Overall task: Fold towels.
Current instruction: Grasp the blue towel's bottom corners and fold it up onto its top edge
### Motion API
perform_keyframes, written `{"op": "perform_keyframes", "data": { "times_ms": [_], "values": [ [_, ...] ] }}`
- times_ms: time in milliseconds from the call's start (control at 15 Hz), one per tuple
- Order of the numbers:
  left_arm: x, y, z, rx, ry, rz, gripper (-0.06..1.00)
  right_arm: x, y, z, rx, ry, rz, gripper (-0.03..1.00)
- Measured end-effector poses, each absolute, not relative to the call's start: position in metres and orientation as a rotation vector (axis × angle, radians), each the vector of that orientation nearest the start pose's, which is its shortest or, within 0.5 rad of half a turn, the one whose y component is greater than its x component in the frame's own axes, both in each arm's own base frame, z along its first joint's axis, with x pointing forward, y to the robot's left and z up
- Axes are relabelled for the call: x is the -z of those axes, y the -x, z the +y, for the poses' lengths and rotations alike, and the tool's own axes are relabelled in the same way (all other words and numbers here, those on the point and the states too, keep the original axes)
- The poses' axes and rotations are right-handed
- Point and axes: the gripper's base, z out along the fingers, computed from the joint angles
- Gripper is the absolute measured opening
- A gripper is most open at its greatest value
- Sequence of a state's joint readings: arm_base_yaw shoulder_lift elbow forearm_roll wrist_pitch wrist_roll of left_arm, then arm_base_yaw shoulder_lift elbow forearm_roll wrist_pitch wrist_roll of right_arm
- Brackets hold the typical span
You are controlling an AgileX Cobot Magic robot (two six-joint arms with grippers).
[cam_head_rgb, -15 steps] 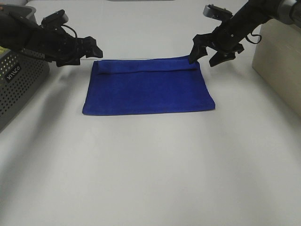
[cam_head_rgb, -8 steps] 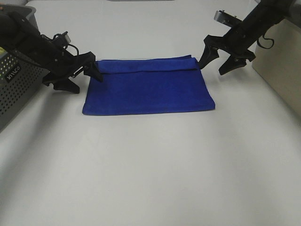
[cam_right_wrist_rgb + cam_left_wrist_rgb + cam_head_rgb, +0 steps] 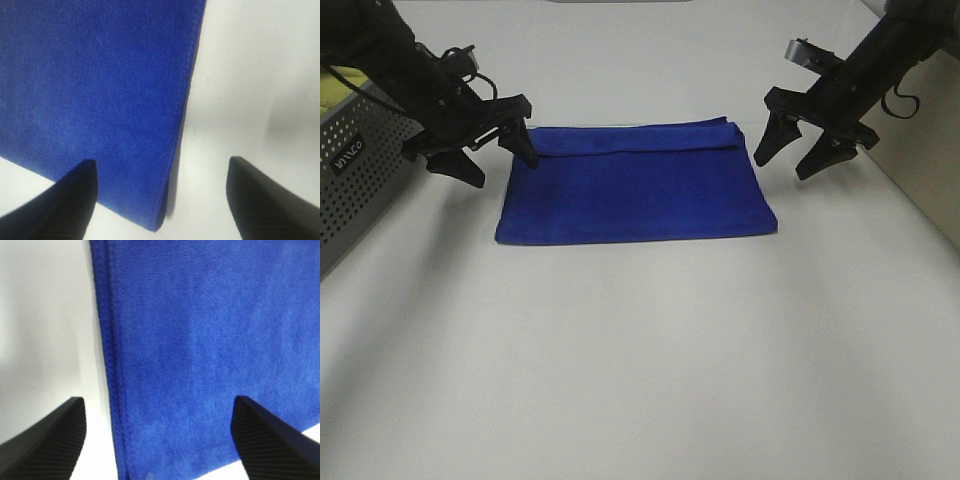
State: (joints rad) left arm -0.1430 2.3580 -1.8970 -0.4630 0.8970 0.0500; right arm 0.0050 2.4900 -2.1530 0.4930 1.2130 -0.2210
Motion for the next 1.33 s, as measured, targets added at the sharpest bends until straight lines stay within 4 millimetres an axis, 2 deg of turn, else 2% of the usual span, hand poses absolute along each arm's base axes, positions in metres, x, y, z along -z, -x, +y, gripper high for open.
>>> {"op": "perform_keyframes", "data": {
  "times_ms": [67,267,467,600,733,1000,1200,1267,1333],
  "values": [
    [-0.141,-0.483,-0.109,0.538,0.078,2.850,0.75,-0.142,-0.505,0.043,-0.679,0.111,2.918,0.71],
    [-0.114,-0.460,-0.109,0.476,0.152,2.971,0.74,-0.128,-0.498,0.044,-0.704,0.093,2.967,0.70],
    [-0.125,-0.446,-0.104,0.472,0.217,2.861,0.74,-0.117,-0.491,0.045,-0.744,0.112,2.995,0.70],
    [-0.117,-0.440,-0.104,0.513,0.288,2.832,0.74,-0.114,-0.490,0.046,-0.762,0.120,2.998,0.70],
    [-0.109,-0.438,-0.112,0.573,0.289,2.810,0.74,-0.111,-0.490,0.047,-0.768,0.125,3.002,0.70],
    [-0.105,-0.441,-0.119,0.600,0.292,2.768,0.73,-0.103,-0.486,0.077,-0.803,0.197,3.022,0.70],
    [-0.098,-0.441,-0.122,0.610,0.308,2.768,0.63,-0.102,-0.485,0.086,-0.802,0.181,3.029,0.66],
    [-0.097,-0.441,-0.125,0.611,0.305,2.770,0.58,-0.101,-0.485,0.086,-0.796,0.174,3.030,0.62],
    [-0.095,-0.441,-0.126,0.610,0.304,2.774,0.46,-0.099,-0.485,0.085,-0.783,0.177,3.037,0.51]
  ]
}}
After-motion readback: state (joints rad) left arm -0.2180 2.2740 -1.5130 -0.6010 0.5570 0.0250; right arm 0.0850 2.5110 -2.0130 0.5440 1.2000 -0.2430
